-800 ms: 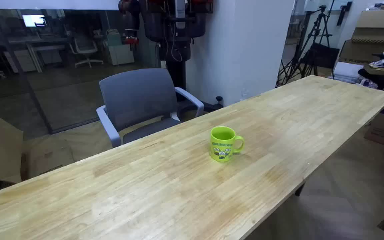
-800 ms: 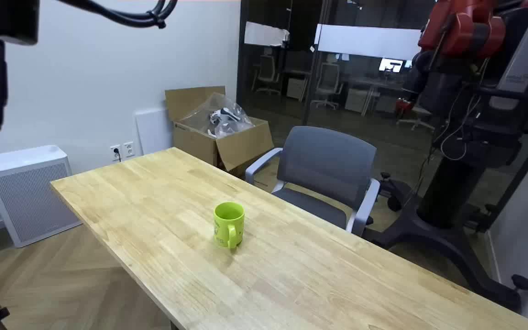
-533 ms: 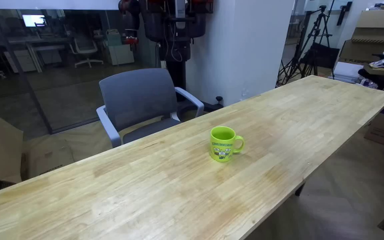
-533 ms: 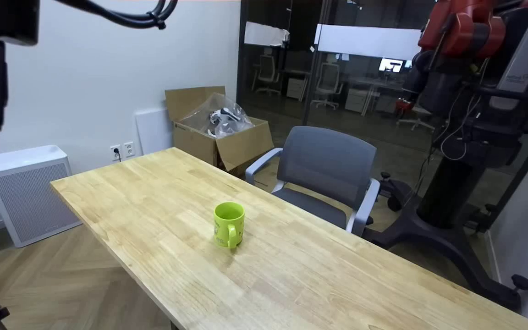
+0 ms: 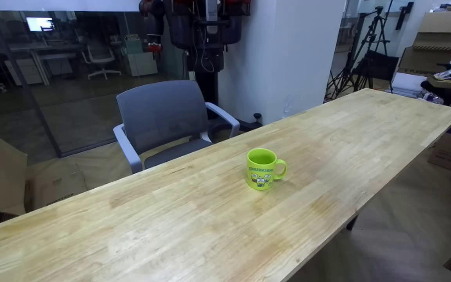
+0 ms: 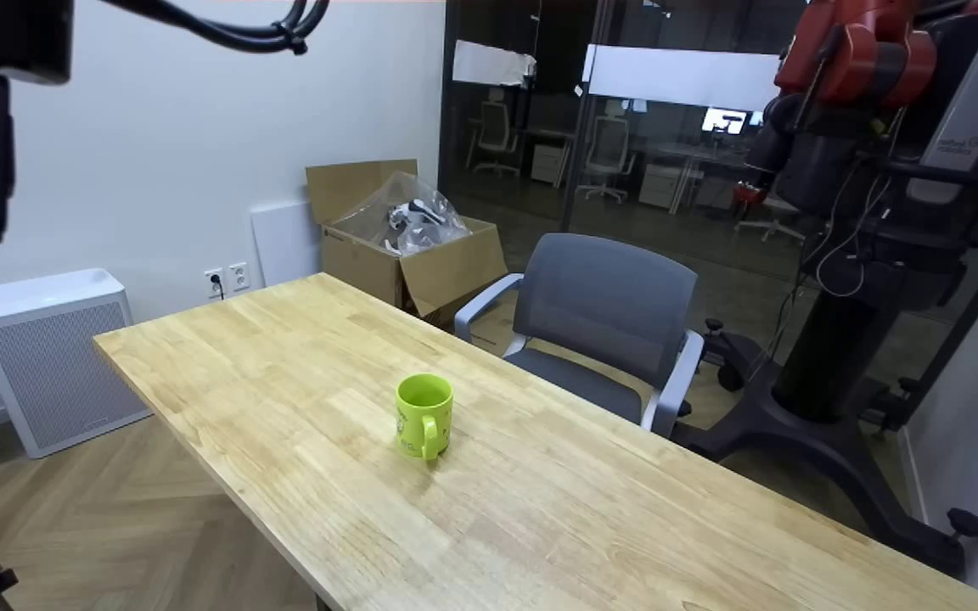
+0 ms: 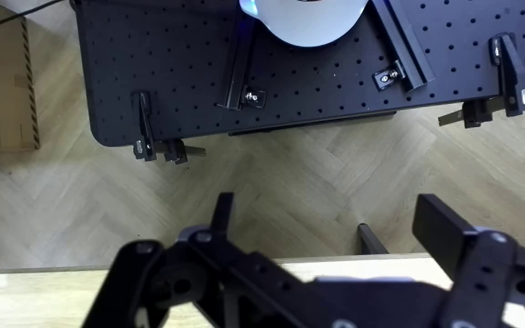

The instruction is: Slide the mug backwards

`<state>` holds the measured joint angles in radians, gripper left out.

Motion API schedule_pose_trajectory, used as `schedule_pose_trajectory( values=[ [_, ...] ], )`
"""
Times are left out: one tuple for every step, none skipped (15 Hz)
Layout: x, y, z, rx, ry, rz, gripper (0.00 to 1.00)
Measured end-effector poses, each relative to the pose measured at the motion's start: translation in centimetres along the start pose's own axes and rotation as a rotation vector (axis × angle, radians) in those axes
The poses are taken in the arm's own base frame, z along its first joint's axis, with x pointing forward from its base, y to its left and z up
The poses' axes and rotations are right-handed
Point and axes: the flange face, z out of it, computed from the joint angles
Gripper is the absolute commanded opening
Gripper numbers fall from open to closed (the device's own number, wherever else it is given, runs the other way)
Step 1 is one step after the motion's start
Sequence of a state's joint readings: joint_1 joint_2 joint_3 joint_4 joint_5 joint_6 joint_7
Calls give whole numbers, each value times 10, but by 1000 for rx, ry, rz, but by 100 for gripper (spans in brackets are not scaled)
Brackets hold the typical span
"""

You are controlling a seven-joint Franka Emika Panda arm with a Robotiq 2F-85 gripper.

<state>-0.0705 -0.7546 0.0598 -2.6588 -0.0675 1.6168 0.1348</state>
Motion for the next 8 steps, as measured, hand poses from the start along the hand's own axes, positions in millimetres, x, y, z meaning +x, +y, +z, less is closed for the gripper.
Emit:
schedule_pose_trajectory(
  values=[
    [0, 0, 0, 0, 0, 0, 100],
    [0, -1, 0, -2, 2, -2, 100],
    [1, -2, 0, -10, 18, -9, 100],
    [5, -5, 0, -27, 58, -13, 100],
    [10, -9, -1, -40, 115, -6, 100],
    [19, -11, -2, -47, 180, 7, 100],
    [29, -12, -4, -49, 248, 24, 100],
    [41, -11, -5, -49, 312, 41, 100]
  ],
)
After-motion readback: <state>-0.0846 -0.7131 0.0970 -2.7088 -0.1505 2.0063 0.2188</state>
